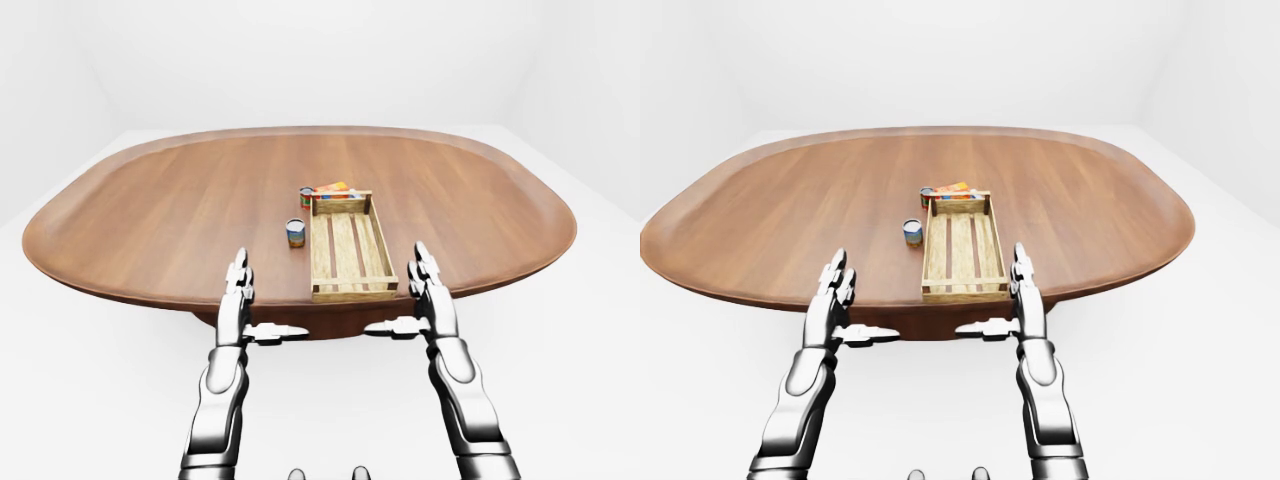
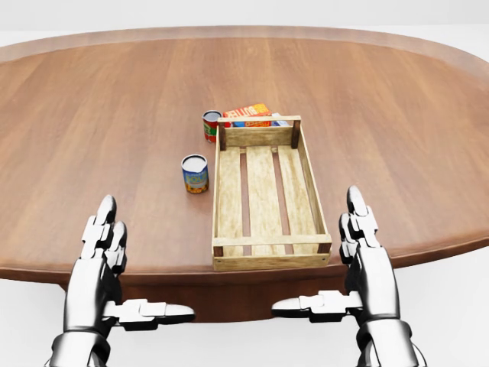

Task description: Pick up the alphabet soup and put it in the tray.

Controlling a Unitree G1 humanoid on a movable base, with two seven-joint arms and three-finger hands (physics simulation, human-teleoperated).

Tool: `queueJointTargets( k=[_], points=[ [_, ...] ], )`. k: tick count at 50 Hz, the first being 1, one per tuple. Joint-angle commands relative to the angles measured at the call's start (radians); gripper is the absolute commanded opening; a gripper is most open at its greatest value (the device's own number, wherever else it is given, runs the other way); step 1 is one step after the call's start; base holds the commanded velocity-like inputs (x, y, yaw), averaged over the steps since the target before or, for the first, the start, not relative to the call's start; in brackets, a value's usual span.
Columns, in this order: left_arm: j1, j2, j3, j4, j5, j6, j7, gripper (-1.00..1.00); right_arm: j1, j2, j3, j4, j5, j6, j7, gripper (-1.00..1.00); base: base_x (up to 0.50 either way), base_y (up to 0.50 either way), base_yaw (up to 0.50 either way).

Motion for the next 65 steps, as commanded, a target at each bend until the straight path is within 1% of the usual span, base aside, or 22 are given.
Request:
queueJointTargets(
  k=[1, 2, 3, 8, 9, 10, 11, 13, 19, 23, 31, 35, 40, 50, 60, 62, 65],
  points=[
    [0.009, 0.014, 0.032, -0.046, -0.019, 0.017, -0.02, 1.0, 0.0, -0.022, -0.039, -0.099, -0.013, 0.062, 0.019, 1.0, 0.0, 0.0, 0.0],
    [0.008, 0.015, 0.033, -0.053, -0.017, 0.024, -0.018, 1.0, 0.0, -0.022, -0.039, -0.103, -0.015, 0.062, 0.021, 1.0, 0.0, 0.0, 0.0],
    [0.008, 0.015, 0.04, -0.078, -0.029, 0.038, -0.018, 1.0, -0.002, -0.023, -0.042, -0.114, -0.018, 0.062, 0.02, 1.0, 0.0, 0.0, 0.0],
    [0.005, 0.019, 0.047, -0.101, -0.025, 0.055, -0.013, 1.0, -0.006, -0.023, -0.046, -0.134, -0.021, 0.062, 0.023, 1.0, 0.0, 0.0, 0.0],
    [0.006, 0.018, 0.047, -0.099, -0.025, 0.052, -0.013, 1.0, -0.008, -0.024, -0.047, -0.134, -0.021, 0.062, 0.024, 1.0, 0.0, 0.0, 0.0],
    [0.006, 0.019, 0.047, -0.107, -0.024, 0.056, -0.013, 1.0, -0.009, -0.025, -0.049, -0.137, -0.022, 0.062, 0.024, 1.0, 0.0, 0.0, 0.0],
    [0.007, 0.019, 0.049, -0.122, -0.025, 0.069, -0.011, 1.0, -0.008, -0.027, -0.05, -0.149, -0.025, 0.062, 0.025, 1.0, 0.0, 0.0, 0.0],
    [0.007, 0.02, 0.052, -0.142, -0.03, 0.085, -0.011, 1.0, -0.008, -0.029, -0.057, -0.165, -0.025, 0.062, 0.026, 1.0, 0.0, 0.0, 0.0],
    [0.004, 0.023, 0.06, -0.216, -0.033, 0.086, -0.007, 1.0, -0.015, -0.041, -0.081, -0.243, -0.032, 0.062, 0.032, 1.0, 0.0, 0.0, 0.0],
    [0.005, 0.026, 0.076, -0.262, -0.046, 0.086, -0.01, 1.0, -0.015, -0.046, -0.098, -0.299, -0.036, 0.062, 0.038, 1.0, 0.0, 0.0, 0.0],
    [0.001, 0.031, 0.101, -0.301, -0.067, 0.086, -0.01, 1.0, -0.017, -0.05, -0.121, -0.365, -0.043, 0.062, 0.039, 1.0, 0.0, 0.0, 0.0],
    [0.0, 0.033, 0.104, -0.322, -0.066, 0.086, -0.007, 1.0, -0.02, -0.049, -0.129, -0.396, -0.04, 0.062, 0.038, 1.0, 0.0, 0.0, 0.0],
    [-0.003, 0.033, 0.107, -0.323, -0.065, 0.086, -0.003, 1.0, -0.025, -0.049, -0.135, -0.399, -0.027, 0.062, 0.034, 1.0, 0.0, -0.04, 0.0],
    [-0.002, 0.032, 0.106, -0.332, -0.067, 0.086, 0.0, 1.0, -0.03, -0.045, -0.124, -0.381, -0.019, 0.062, 0.024, 1.0, 0.0, -0.5, 0.0],
    [-0.005, 0.03, 0.107, -0.339, -0.072, 0.086, 0.003, 1.0, -0.038, -0.049, -0.125, -0.382, -0.015, 0.062, 0.021, 1.0, 0.0, 0.0, 0.0],
    [-0.007, 0.03, 0.1, -0.344, -0.066, 0.086, 0.006, 1.0, -0.04, -0.051, -0.111, -0.379, -0.032, 0.062, 0.023, 1.0, 0.0, 0.0, 0.0],
    [-0.004, 0.031, 0.103, -0.353, -0.071, 0.086, 0.004, 1.0, -0.042, -0.05, -0.108, -0.372, -0.042, 0.062, 0.024, 1.0, 0.41, -0.02, 0.0]
  ],
)
